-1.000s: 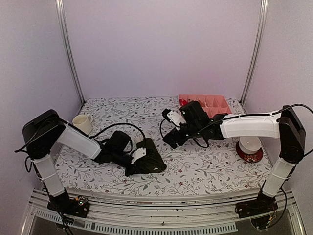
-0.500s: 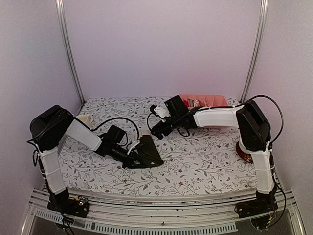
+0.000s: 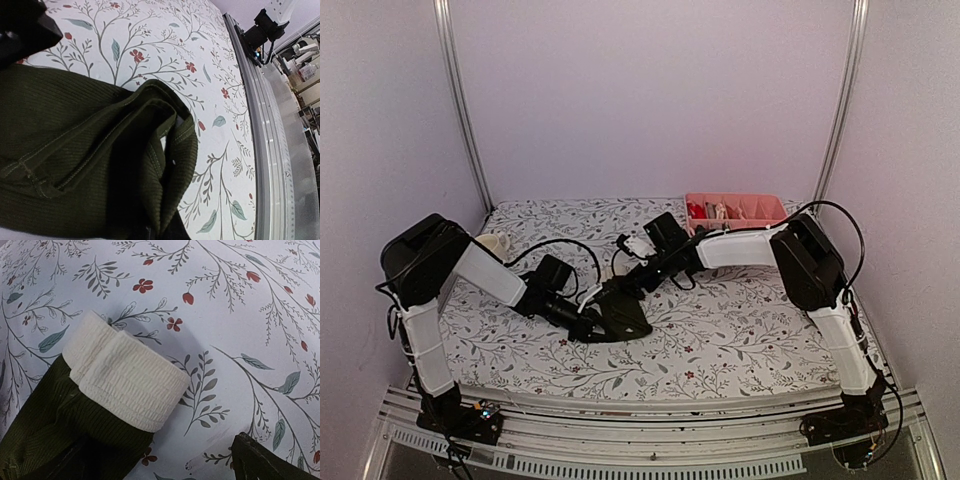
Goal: Roll the underwear
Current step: Roll the underwear at the center of the board.
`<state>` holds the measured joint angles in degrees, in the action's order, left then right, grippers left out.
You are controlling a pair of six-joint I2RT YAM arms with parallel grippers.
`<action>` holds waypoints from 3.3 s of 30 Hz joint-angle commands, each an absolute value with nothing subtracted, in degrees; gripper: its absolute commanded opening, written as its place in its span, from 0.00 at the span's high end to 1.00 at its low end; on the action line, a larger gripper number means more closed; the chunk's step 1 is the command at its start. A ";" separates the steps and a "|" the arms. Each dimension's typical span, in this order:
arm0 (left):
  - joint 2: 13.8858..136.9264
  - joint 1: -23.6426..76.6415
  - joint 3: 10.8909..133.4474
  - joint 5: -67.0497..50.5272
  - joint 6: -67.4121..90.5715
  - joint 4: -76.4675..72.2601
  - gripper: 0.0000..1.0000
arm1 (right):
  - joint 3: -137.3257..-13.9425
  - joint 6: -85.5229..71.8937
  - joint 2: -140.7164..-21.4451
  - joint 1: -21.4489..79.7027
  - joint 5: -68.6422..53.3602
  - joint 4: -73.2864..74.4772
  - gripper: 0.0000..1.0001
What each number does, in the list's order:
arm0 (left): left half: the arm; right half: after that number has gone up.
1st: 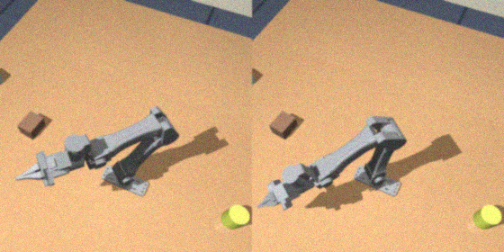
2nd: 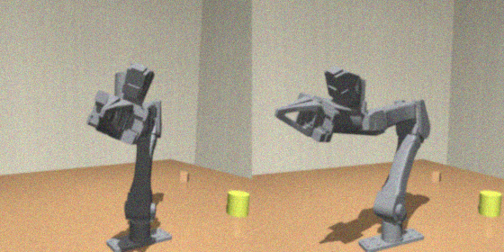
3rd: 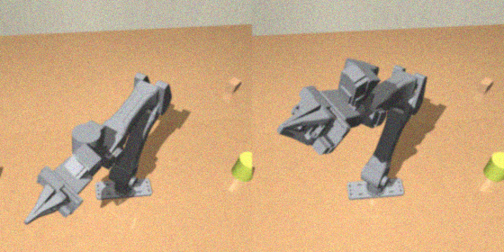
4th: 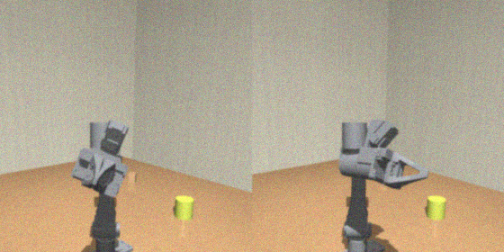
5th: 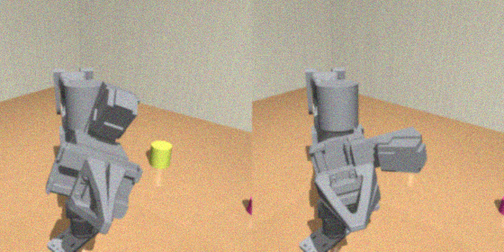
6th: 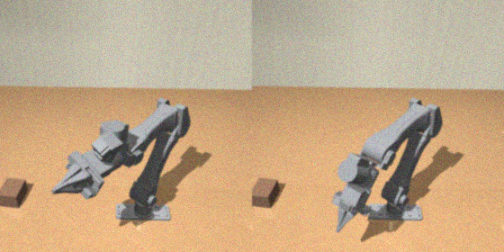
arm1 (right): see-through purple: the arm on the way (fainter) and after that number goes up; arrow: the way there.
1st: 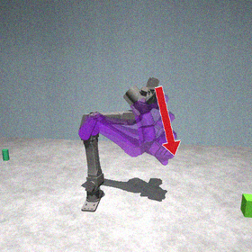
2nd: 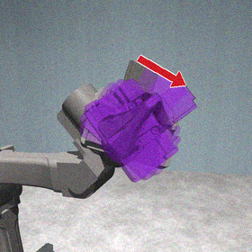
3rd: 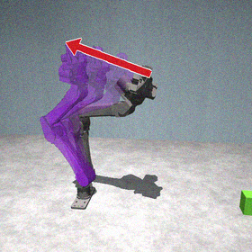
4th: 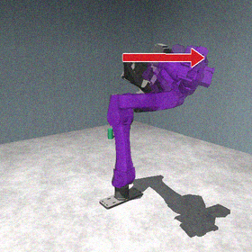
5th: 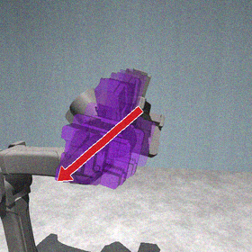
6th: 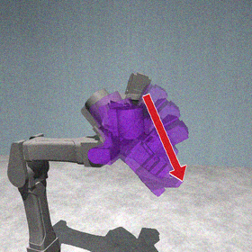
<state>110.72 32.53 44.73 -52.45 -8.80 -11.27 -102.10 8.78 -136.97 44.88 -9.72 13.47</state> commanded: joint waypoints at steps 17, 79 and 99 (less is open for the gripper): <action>120.56 32.49 55.84 -61.47 -11.88 -1.99 1.00 | -75.23 -3.56 -118.49 46.09 14.03 6.57 0.02; 122.43 35.86 60.47 -48.42 -8.42 3.87 1.00 | -58.54 31.34 -112.24 65.89 18.17 -7.28 0.62; 122.58 35.86 60.65 -48.60 -8.69 4.30 1.00 | -56.56 34.10 -111.37 66.66 20.92 -11.78 0.46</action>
<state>120.60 34.61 61.71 -53.54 -7.73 1.13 -56.18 33.91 -110.43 66.39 16.88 -10.39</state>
